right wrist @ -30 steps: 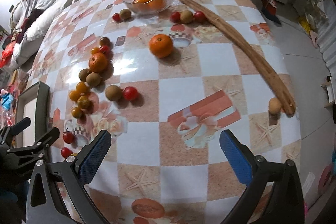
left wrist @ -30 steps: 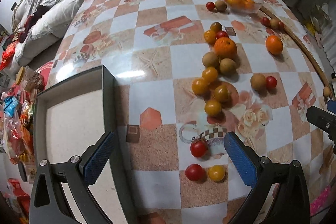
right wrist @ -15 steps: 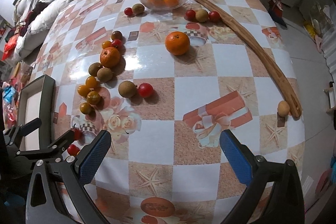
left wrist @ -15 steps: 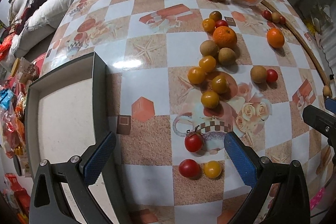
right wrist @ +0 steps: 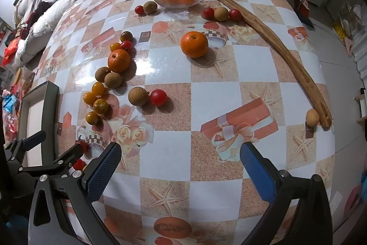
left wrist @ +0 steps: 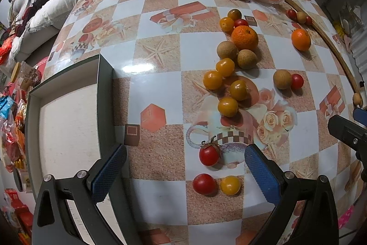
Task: Organize fruits
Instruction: 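Move both tools over the scattered fruits toward the cherry tomatoes, then grasp a red cherry tomato with the left tool while the right tool grasps another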
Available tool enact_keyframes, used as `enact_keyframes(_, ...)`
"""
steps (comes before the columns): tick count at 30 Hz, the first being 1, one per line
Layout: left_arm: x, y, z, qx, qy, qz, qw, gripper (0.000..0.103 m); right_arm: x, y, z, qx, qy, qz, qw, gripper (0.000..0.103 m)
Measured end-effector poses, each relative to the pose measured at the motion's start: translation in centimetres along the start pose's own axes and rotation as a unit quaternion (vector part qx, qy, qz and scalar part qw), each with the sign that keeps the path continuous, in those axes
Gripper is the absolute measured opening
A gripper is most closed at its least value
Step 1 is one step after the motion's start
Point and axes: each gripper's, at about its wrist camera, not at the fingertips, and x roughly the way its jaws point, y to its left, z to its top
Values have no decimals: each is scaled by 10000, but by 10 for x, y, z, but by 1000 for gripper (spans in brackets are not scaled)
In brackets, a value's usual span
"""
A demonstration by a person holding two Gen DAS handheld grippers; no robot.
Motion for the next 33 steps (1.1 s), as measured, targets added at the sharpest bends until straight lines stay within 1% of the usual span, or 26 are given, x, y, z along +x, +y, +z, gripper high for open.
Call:
enact_keyframes(19, 6, -1, -3, -7, 40, -15, 10000, 103, 1, 2, 2, -23, 16, 9, 10000, 103)
enact_keyframes(33, 14, -8, 1, 136, 3, -7, 9999, 103, 19, 7, 11, -204, 117, 67, 9997, 103)
